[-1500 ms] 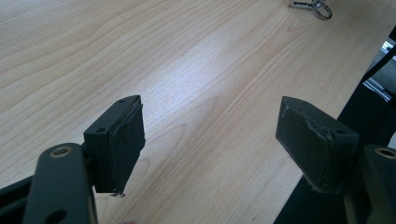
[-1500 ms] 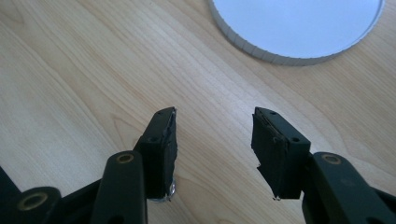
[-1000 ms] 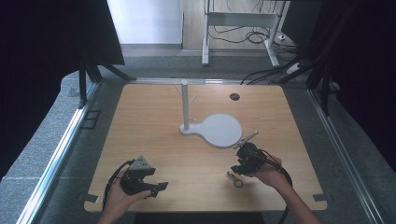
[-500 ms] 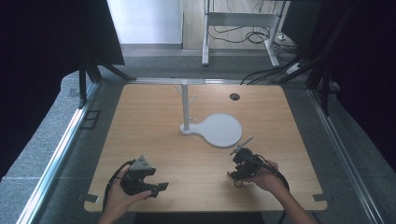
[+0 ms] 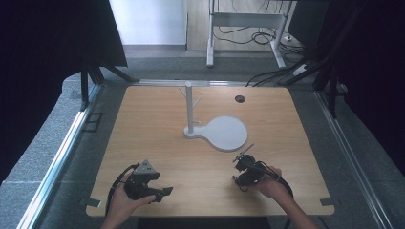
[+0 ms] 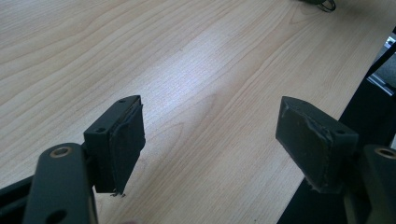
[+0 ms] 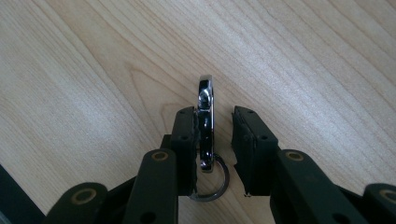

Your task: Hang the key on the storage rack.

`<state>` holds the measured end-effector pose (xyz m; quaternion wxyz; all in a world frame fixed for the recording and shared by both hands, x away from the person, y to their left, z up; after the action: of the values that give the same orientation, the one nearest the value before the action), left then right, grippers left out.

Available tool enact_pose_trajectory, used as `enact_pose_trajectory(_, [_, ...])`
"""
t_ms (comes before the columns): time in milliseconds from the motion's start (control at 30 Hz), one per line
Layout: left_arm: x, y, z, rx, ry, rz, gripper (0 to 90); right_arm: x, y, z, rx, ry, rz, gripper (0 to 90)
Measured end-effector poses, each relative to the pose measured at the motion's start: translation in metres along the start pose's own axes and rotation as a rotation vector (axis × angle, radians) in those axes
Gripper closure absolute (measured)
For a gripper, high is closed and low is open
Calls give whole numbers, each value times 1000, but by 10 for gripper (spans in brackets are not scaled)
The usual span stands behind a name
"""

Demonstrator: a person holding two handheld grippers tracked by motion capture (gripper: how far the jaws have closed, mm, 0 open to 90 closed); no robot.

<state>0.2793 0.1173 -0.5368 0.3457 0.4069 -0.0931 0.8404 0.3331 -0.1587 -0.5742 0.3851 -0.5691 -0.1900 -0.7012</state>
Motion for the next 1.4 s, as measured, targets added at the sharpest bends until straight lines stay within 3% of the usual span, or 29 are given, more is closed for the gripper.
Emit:
enact_pose_trajectory(367, [-1,0,-1,-4,-6,2,243,0,-1,-3,11,-19,-19,839])
enact_pose_trajectory(767, [-1,0,0,3,-2,3,243,8,1,-1,16,5,-17,842])
enact_pose_trajectory(1400, [-1,-1,-1,3,-3,4,243,33,7,22,18,87,-37,842])
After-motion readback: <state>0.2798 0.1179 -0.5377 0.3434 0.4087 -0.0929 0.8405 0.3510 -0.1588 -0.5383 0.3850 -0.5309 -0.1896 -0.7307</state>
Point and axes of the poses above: each handheld gripper's, and its own axes: x roughly backward along the jaws, z roughly out of its top, y roughly to its right, the point moved 10 cm from there along -x, roughly forward along the jaws, and after that the axes turned 6 degrees about z, right-handed, at the moved point
